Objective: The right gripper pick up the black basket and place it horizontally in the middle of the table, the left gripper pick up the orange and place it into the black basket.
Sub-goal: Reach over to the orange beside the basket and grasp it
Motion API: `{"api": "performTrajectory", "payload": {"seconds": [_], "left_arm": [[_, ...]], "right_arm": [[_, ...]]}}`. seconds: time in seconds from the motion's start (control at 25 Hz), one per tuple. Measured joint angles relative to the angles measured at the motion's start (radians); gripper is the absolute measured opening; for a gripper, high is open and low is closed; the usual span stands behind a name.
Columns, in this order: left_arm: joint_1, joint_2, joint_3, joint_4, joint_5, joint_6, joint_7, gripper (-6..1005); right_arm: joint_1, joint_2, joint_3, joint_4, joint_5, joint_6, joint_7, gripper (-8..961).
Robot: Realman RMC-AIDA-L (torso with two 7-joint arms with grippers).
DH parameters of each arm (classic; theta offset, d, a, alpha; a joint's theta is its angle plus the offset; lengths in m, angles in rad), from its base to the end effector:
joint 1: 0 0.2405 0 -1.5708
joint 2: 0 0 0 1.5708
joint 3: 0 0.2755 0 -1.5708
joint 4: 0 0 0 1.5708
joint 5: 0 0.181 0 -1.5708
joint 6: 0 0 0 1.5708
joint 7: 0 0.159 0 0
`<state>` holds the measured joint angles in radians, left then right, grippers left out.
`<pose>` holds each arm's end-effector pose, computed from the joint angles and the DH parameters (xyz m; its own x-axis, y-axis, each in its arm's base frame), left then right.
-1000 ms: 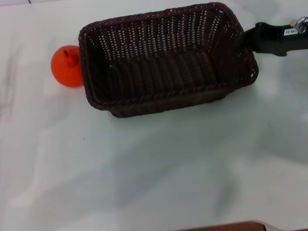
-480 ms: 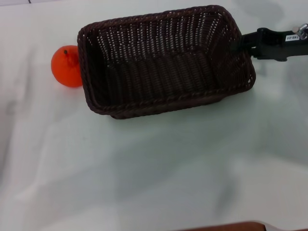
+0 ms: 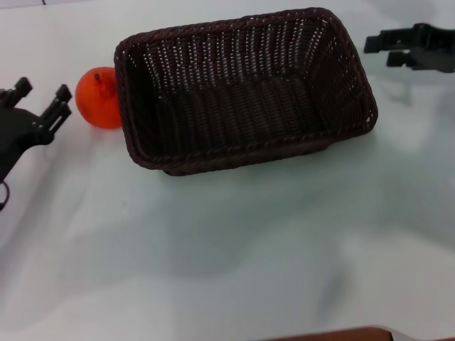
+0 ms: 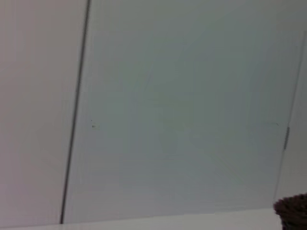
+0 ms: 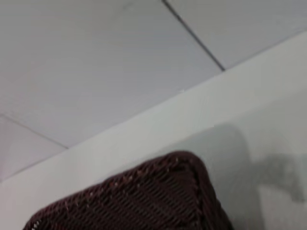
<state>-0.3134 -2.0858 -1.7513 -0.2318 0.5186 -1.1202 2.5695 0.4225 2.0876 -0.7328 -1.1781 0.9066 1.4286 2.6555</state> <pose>-0.3303 0.3050 -0.0339 0.6593 0.1422 0.7383 0.7200 -0.4026 -0.5653 0.2853 0.3400 0.0470 -0.1159 0.8202 0.5602 0.9932 0.0893 0.0747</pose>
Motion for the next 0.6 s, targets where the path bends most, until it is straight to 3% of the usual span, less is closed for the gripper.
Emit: {"api": "performTrajectory", "payload": {"seconds": [0.32,0.6], "left_arm": [[-0.063,-0.006,0.098,-0.002,0.000,0.097,-0.038,579],[-0.114,-0.012,0.125,-0.003,0.000,0.164,-0.052,570]], "right_arm": [[-0.018,-0.002,0.160,-0.018,0.090,0.040,-0.101,676],[-0.027,-0.003,0.217,-0.019,0.131,0.042,-0.153,676]]}}
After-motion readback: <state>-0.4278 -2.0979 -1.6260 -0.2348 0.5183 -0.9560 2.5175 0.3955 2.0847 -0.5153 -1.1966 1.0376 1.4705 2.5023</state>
